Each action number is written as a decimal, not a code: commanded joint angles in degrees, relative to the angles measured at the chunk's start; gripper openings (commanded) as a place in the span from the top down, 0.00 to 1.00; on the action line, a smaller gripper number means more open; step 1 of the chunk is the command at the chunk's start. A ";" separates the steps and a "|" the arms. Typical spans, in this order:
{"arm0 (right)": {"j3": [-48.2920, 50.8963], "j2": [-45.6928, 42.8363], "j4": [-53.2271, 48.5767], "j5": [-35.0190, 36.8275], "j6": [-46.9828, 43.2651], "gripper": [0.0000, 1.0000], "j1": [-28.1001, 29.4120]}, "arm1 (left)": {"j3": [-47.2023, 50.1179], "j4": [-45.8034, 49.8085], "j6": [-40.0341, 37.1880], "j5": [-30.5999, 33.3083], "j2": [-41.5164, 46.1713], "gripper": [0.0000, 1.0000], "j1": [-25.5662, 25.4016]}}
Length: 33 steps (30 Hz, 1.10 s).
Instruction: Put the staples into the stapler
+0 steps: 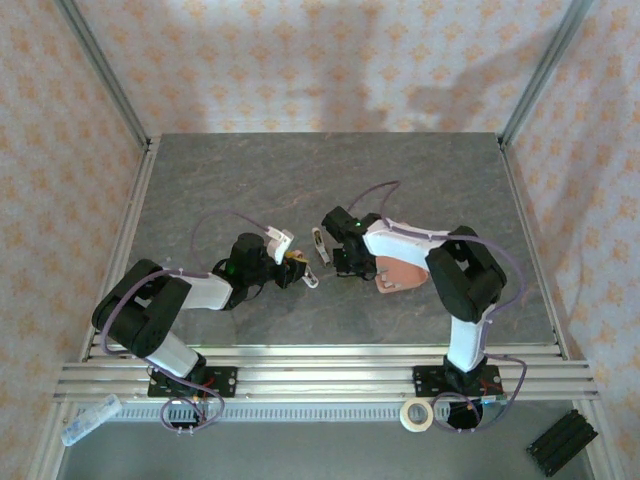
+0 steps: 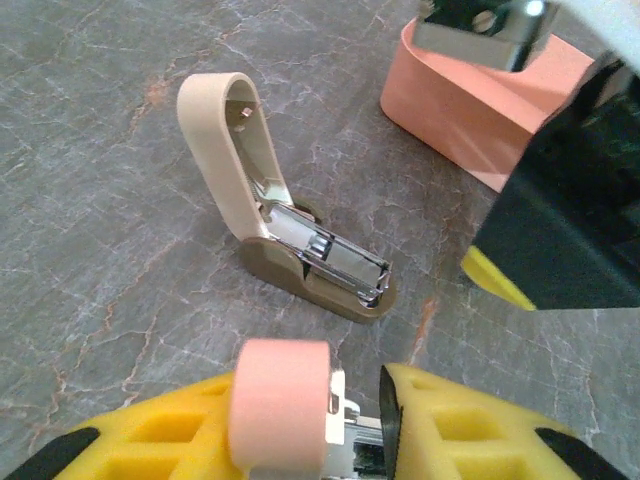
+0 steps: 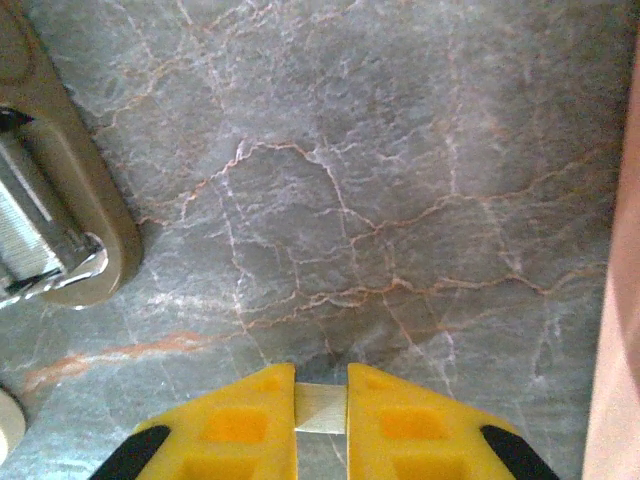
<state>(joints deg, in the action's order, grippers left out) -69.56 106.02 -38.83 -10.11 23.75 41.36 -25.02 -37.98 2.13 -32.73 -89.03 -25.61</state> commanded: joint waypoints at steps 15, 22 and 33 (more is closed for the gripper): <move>-1.81 -7.38 3.32 -1.34 -15.57 0.84 4.24 | -0.21 12.17 9.28 14.40 15.21 0.13 1.36; -8.57 -2.50 -2.82 -3.49 -18.26 0.84 6.25 | 2.46 22.12 16.66 29.26 24.91 0.08 3.32; -17.24 5.27 -9.52 -4.85 -19.85 0.84 7.33 | 8.48 26.85 21.01 38.66 34.91 0.06 4.33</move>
<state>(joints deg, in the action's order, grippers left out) -84.42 110.17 -44.29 -14.92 5.06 48.36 -17.37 -13.15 21.47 1.45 -55.61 -21.67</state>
